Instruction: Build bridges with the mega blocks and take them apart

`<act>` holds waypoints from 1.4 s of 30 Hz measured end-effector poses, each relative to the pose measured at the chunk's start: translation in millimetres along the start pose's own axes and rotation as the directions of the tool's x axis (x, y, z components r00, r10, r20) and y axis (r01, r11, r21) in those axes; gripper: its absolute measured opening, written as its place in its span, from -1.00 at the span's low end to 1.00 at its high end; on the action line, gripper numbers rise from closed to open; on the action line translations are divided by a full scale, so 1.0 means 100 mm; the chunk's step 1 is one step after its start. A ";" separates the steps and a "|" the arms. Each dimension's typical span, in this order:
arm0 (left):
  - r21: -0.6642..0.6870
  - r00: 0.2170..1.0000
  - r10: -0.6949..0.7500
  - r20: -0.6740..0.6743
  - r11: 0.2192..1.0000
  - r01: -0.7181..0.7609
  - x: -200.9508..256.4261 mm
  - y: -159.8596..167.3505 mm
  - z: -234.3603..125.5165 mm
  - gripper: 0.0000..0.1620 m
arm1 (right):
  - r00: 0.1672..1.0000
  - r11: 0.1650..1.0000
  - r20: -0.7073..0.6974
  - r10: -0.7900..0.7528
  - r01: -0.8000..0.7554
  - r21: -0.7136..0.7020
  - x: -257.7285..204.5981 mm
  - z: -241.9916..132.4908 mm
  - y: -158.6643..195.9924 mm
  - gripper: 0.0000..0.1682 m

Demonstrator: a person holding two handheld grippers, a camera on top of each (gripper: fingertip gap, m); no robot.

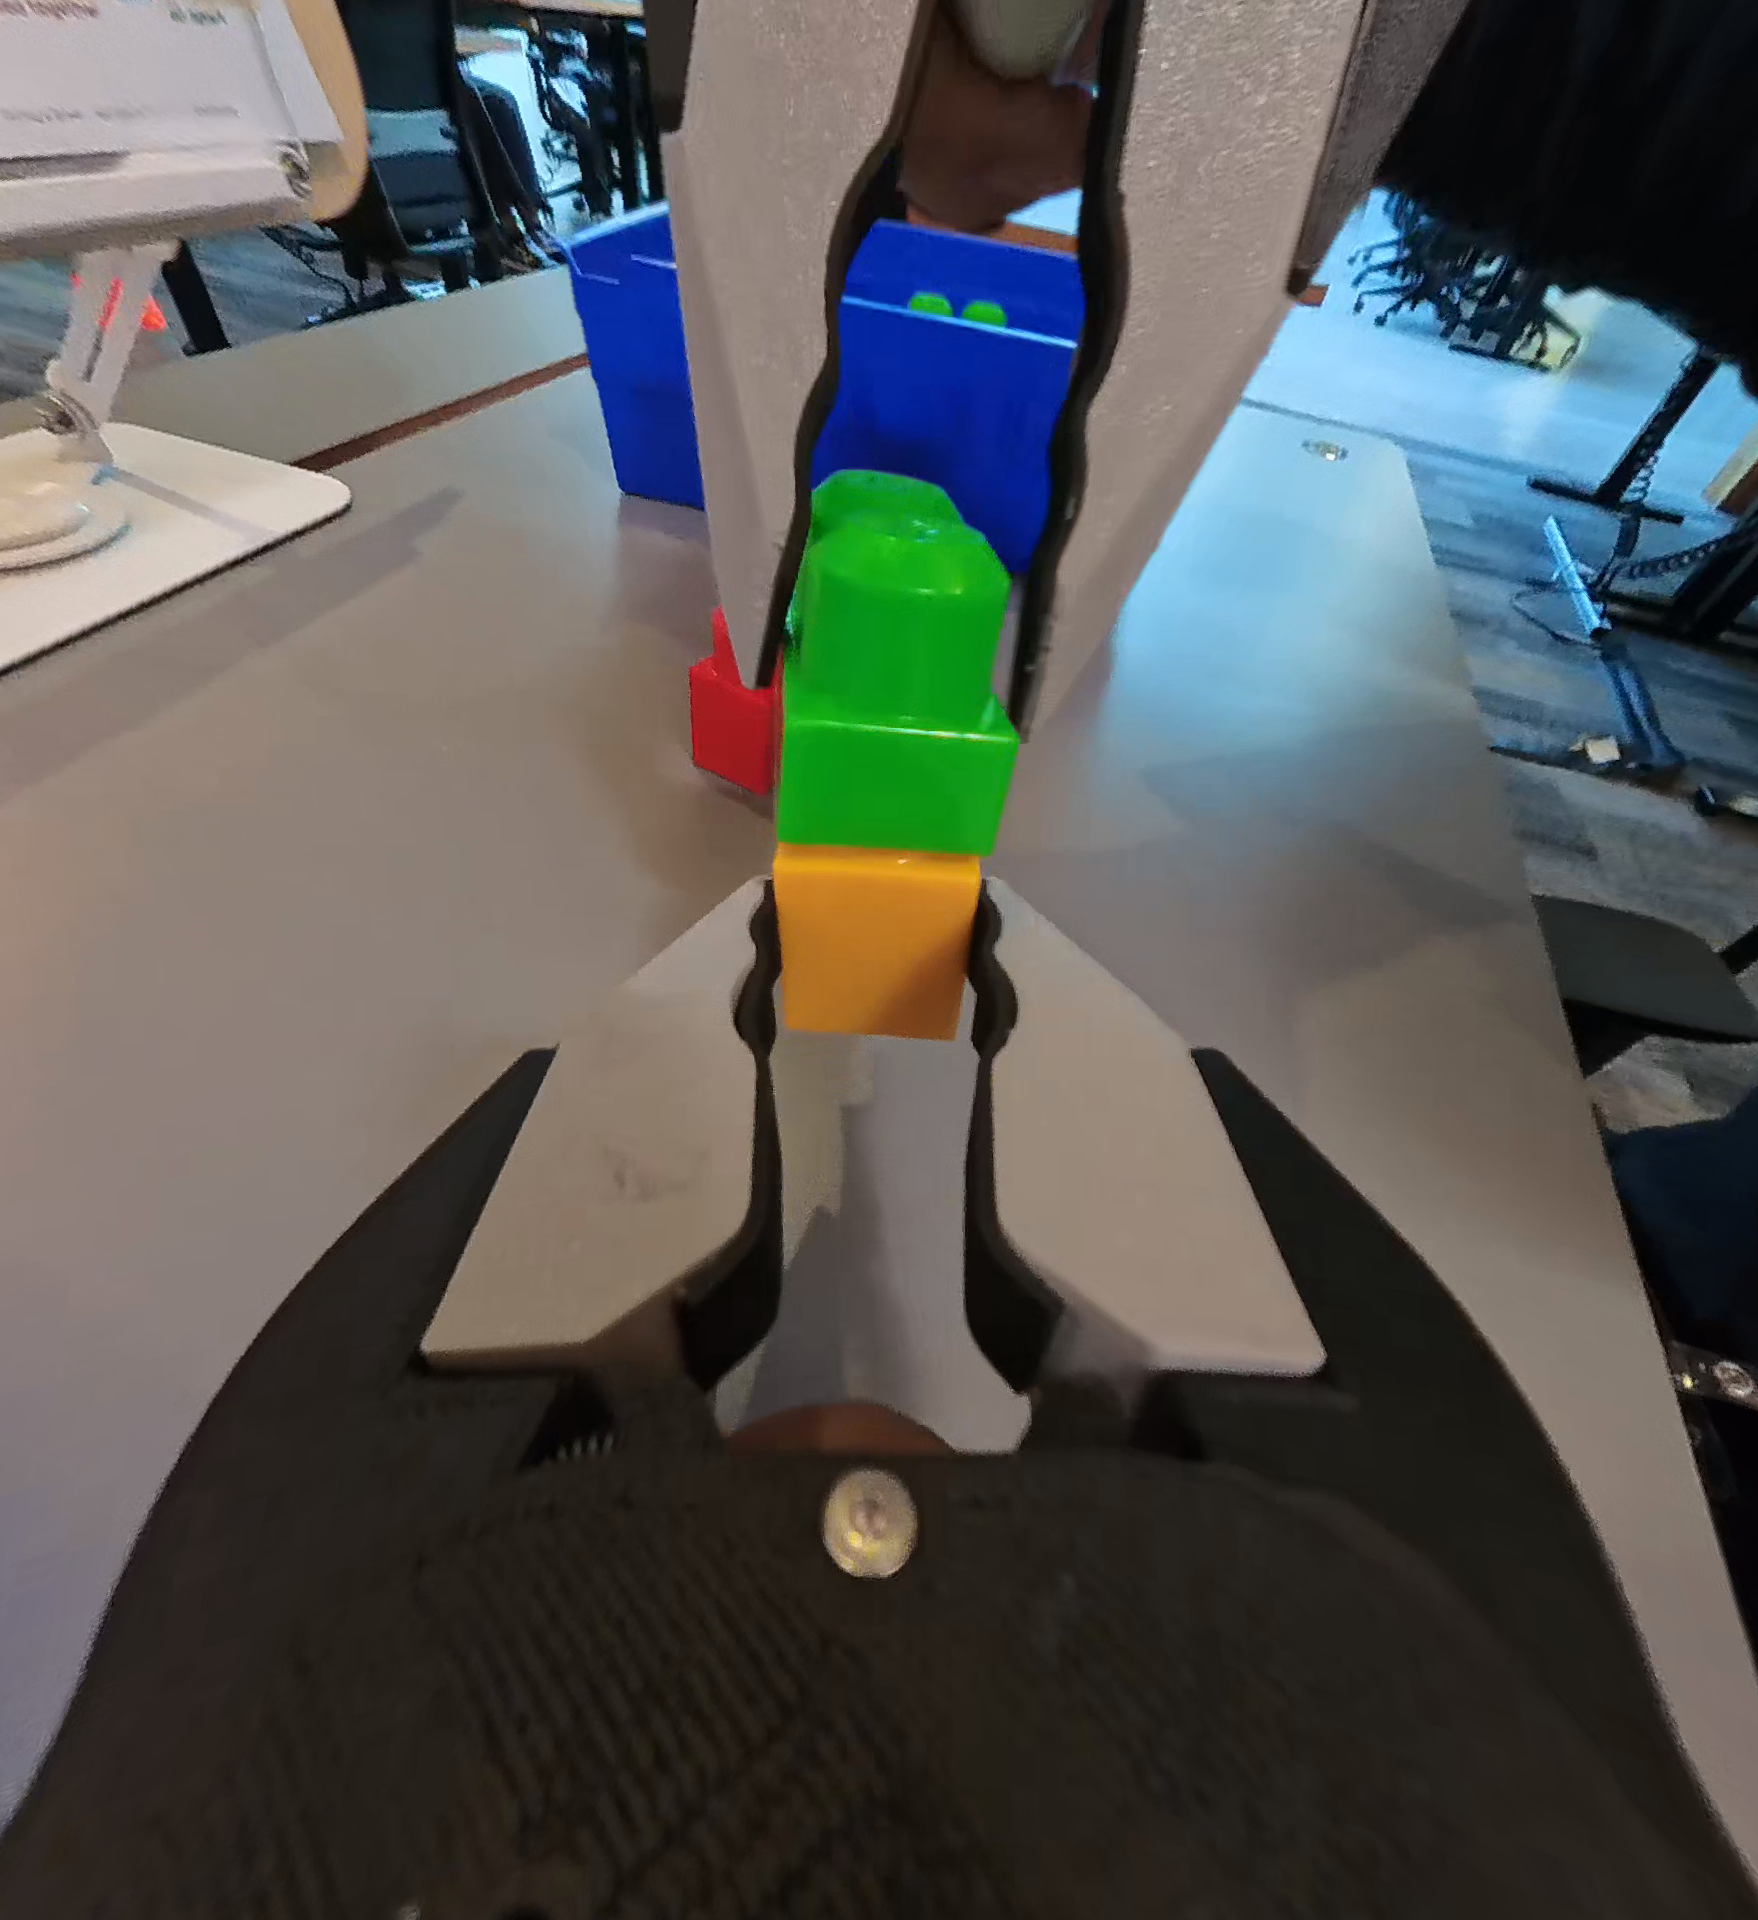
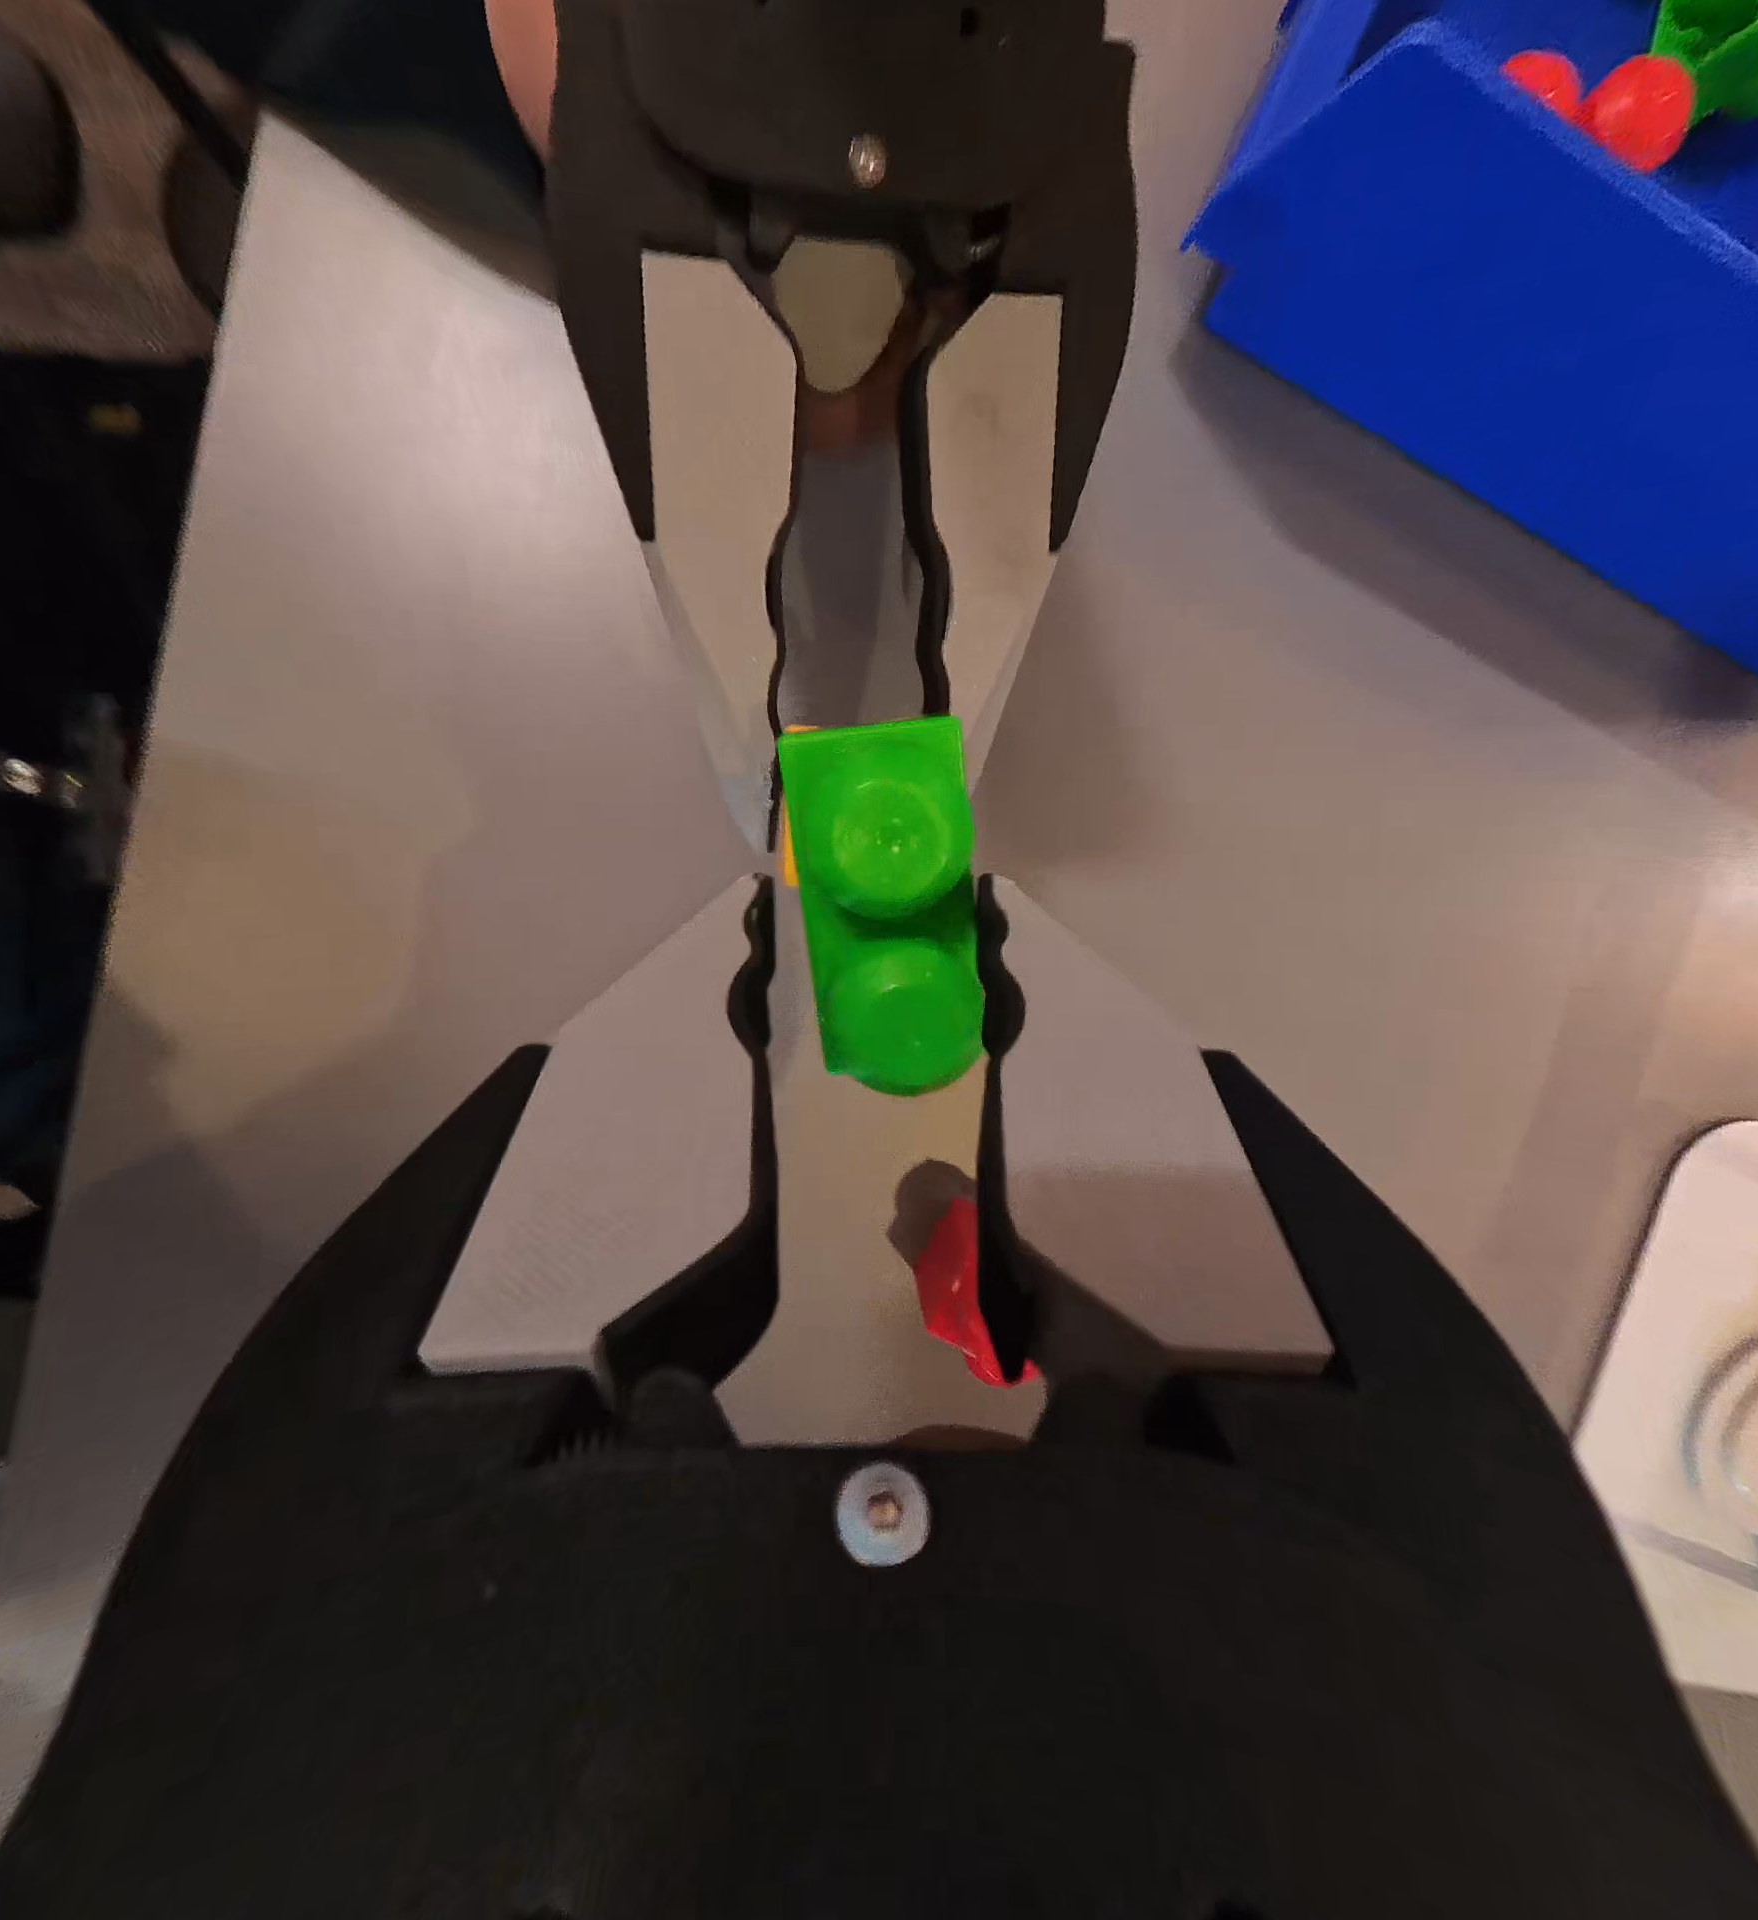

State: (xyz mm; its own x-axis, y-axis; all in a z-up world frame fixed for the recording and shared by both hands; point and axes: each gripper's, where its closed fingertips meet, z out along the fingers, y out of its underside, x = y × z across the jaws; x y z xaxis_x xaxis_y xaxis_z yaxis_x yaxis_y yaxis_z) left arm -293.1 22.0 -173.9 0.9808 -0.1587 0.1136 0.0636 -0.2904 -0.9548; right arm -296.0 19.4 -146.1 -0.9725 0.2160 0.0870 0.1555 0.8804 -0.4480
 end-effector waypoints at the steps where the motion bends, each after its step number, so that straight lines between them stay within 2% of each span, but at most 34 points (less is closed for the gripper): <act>1: 0.007 1.000 -0.005 0.002 1.000 0.005 -0.01 -0.01 -0.01 -0.59 | 1.000 0.999 0.011 0.028 -0.028 0.026 0.00 -0.02 -0.03 -0.53; 8: 0.020 1.000 -0.020 0.017 1.000 0.020 -0.05 -0.03 -0.03 -0.59 | 0.994 0.985 0.010 0.111 -0.111 0.131 0.05 -0.04 -0.16 -0.53; 10: 0.004 0.999 -0.005 0.036 1.000 0.004 -0.06 0.00 -0.02 -0.59 | 0.992 0.985 -0.005 0.130 -0.128 0.120 0.08 0.01 -0.14 -0.61; 20: -0.072 0.989 0.065 0.136 0.996 -0.056 -0.15 0.09 0.01 -0.59 | 0.961 0.961 0.016 0.275 -0.275 0.017 0.10 0.11 -0.03 -0.62; 22: -0.072 0.991 0.060 0.123 0.996 -0.051 -0.13 0.09 0.01 -0.59 | 0.968 0.969 0.029 0.248 -0.247 -0.010 0.08 0.11 -0.02 -0.63; 27: -0.064 0.995 0.076 0.066 0.995 -0.072 -0.02 0.08 0.04 -0.59 | 0.997 0.996 0.069 0.043 -0.038 -0.077 -0.03 0.08 -0.04 -0.65; 31: -0.083 0.995 0.103 0.015 0.991 -0.101 0.09 0.12 0.08 -0.59 | 0.988 0.986 0.122 -0.095 0.110 -0.127 -0.14 0.10 -0.03 -0.65; 35: -0.091 0.993 0.115 -0.014 0.989 -0.116 0.15 0.13 0.10 -0.59 | 0.975 0.973 0.152 -0.160 0.182 -0.143 -0.20 0.11 -0.03 -0.65; 38: -0.100 0.993 0.119 0.012 0.988 -0.117 0.10 0.14 0.10 -0.59 | 0.983 0.978 0.137 -0.125 0.145 -0.151 -0.17 0.12 -0.01 -0.65; 42: -0.092 0.994 0.099 0.041 0.991 -0.095 0.05 0.13 0.09 -0.60 | 0.993 0.993 0.116 -0.008 0.022 -0.115 -0.11 0.13 -0.01 -0.65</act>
State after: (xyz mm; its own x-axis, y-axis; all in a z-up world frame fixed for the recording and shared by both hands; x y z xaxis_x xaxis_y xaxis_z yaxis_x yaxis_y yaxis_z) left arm -286.2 26.1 -188.0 0.9889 -0.1481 0.0075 -0.0468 -0.3596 -0.9319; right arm -287.4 11.0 -158.2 -0.9873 0.1583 -0.0132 0.1533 0.9276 -0.3408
